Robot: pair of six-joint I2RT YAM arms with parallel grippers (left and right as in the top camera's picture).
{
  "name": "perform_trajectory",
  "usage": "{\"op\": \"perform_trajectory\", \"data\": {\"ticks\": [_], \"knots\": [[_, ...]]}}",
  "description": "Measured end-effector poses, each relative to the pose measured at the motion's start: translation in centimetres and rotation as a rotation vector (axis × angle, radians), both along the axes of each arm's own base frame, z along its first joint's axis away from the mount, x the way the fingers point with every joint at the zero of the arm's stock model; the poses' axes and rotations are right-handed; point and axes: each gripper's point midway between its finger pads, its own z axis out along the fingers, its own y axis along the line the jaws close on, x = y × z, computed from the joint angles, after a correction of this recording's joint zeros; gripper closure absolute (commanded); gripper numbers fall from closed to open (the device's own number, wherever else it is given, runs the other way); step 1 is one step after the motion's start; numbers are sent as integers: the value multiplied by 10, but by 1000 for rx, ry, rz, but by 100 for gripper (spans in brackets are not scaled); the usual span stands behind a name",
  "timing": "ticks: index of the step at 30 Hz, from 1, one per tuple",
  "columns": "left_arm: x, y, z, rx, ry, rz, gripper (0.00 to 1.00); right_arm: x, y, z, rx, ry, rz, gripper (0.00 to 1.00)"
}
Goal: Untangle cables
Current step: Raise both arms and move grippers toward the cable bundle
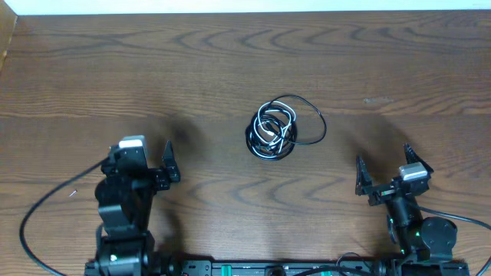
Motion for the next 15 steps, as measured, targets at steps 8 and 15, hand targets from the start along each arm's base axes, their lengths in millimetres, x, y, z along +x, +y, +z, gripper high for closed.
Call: {"op": "perform_trajectory", "data": {"ticks": [8, 15], "knots": [[12, 1, 20, 37, 140, -27, 2, 14, 7, 27, 5, 81, 46, 1], [27, 2, 39, 47, 217, -43, 2, 45, 16, 55, 20, 207, 107, 1]]}}
